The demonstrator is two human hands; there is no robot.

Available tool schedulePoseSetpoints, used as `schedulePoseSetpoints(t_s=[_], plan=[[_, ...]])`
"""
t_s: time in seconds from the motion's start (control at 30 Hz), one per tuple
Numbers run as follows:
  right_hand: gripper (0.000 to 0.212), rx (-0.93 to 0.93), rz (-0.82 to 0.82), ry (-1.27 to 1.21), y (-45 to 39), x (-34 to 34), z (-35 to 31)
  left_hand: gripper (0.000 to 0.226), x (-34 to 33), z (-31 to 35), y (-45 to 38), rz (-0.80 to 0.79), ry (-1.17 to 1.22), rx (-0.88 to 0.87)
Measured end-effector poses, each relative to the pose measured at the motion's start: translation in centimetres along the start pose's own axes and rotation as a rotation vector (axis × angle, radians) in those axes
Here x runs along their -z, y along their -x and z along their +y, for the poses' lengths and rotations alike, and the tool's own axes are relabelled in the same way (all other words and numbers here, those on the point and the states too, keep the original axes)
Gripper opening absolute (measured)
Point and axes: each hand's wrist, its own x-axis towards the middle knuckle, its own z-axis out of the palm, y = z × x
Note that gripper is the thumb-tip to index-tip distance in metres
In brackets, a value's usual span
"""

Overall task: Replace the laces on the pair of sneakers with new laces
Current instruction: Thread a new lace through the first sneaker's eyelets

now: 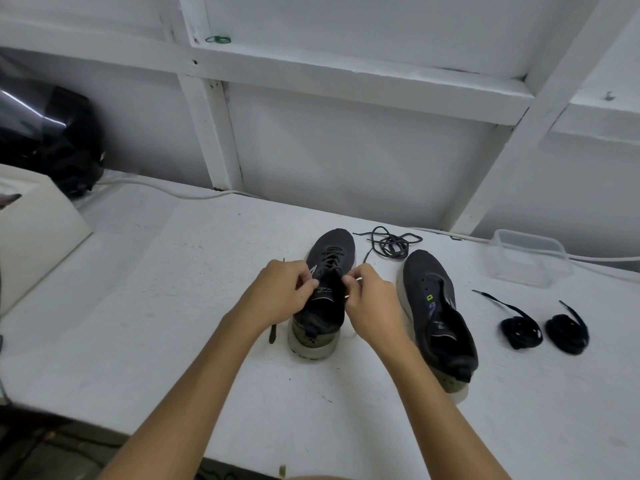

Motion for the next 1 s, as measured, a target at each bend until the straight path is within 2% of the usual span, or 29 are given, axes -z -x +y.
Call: schedulePoseSetpoints(t_s=[0.2,0.57,0.7,0.83,0.93,1.0], plan=[[0.015,-0.129,-0.125,-0.110,-0.6,0.4,0.1,0.026,1.3,-0.7,-0.1,-0.172,0.198,0.126],[0.018,-0.173,-0.278,-0.221,-0.8,1.5,0.3,0.034,1.9,-0.7,-0.1,-0.201,0.394,0.237],[0.010,-0.118,-0.296,-0.096,-1.3,2.9,0.7,0.037,2.5,-1.3,-0.3,-0.166,0.385,0.231],[0.011,-0.022,-0.263,0.223,-2.6,4.3,1.1,0.014,3.4,-2.6,-0.7,-0.242,0.425,0.202],[0.014,0.053,-0.154,0.477,-3.2,4.2,0.9,0.008,3.5,-3.3,-1.2,-0.194,0.220,0.140],[0.017,0.026,-0.145,0.452,-3.6,4.0,0.5,0.008,3.2,-3.3,-1.5,-0.114,0.049,0.111]])
